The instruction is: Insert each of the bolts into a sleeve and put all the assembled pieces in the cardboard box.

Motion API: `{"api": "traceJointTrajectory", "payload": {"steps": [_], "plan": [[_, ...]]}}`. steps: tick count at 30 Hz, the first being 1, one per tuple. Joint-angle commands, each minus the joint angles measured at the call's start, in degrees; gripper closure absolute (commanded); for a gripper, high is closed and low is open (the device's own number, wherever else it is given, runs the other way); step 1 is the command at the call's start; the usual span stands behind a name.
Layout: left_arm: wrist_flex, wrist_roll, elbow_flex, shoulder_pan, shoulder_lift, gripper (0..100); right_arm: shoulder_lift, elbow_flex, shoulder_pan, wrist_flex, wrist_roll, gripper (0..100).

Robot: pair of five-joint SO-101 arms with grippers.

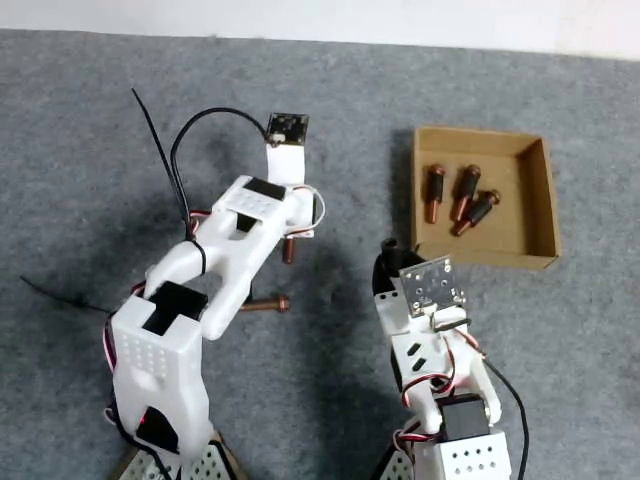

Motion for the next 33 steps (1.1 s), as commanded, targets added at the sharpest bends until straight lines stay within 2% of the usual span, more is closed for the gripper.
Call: {"api": "traceJointTrajectory", "payload": {"steps": [1,7,13,19,27,30,33], "plan": [[-0.9,-0.3,-1.9,-1.4,0.0,99,-0.9,5.3,0.2,-1.8,-0.1,99.4],[-1.0,-0.1,-2.2,-1.7,-0.7,99,-0.9,5.1,0.3,-1.8,-0.1,99.4],[-0.8,0.0,-3.7,-3.3,-2.4,99,-0.9,5.4,0.4,-6.2,-0.2,99.4],[1.3,-0.2,-2.2,-4.6,-10.7,99,-0.9,5.4,0.4,-6.3,-0.2,99.1],[3.2,-0.4,8.0,-1.6,-24.7,99,-0.9,5.4,0.1,-6.3,-0.2,99.0],[-1.4,-0.4,13.4,0.2,-28.5,99,-0.9,5.4,0.1,-6.3,-0.2,99.0],[-9.9,-0.4,21.2,1.5,-32.5,99,-0.9,5.4,0.1,-6.3,-0.2,99.0]]}}
